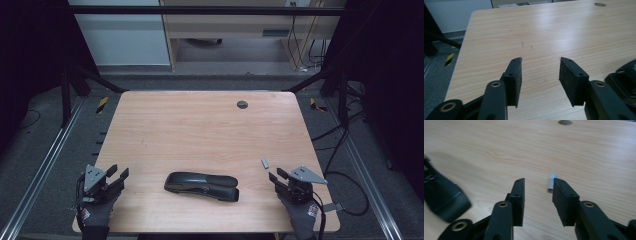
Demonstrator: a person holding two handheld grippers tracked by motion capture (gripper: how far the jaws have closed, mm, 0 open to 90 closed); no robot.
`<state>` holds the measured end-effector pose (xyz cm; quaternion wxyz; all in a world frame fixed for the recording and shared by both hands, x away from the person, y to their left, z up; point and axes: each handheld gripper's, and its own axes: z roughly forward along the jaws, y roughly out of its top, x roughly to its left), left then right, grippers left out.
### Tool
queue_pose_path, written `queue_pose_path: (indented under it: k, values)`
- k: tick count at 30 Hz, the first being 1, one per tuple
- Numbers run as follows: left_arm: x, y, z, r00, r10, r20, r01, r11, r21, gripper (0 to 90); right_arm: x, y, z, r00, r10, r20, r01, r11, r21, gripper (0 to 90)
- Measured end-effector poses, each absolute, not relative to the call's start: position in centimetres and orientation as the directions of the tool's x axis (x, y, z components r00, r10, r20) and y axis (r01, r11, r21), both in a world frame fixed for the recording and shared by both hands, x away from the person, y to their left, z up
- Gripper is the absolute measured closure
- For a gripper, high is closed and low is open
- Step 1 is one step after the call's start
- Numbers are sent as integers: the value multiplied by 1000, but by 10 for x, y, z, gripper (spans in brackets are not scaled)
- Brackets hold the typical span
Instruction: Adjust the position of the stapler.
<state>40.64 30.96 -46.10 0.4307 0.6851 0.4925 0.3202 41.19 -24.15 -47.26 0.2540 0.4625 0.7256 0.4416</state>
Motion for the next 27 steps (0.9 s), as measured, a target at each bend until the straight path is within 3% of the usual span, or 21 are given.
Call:
queue_pose_path:
  k: [4,9,18,27]
  values:
    - [405,303,-459,334,943,18,401,-159,902,596,411,-229,-473,-489,871,37,445,213,870,684]
    - [406,292,-454,390,920,25,403,-195,894,730,410,-214,-477,-555,829,68,453,233,860,769]
    - [407,282,-450,450,893,27,402,-230,886,888,409,-218,-478,-558,824,95,437,195,878,900]
    - [419,260,-442,503,864,30,405,-267,874,897,410,-221,-480,-551,830,92,448,201,871,900]
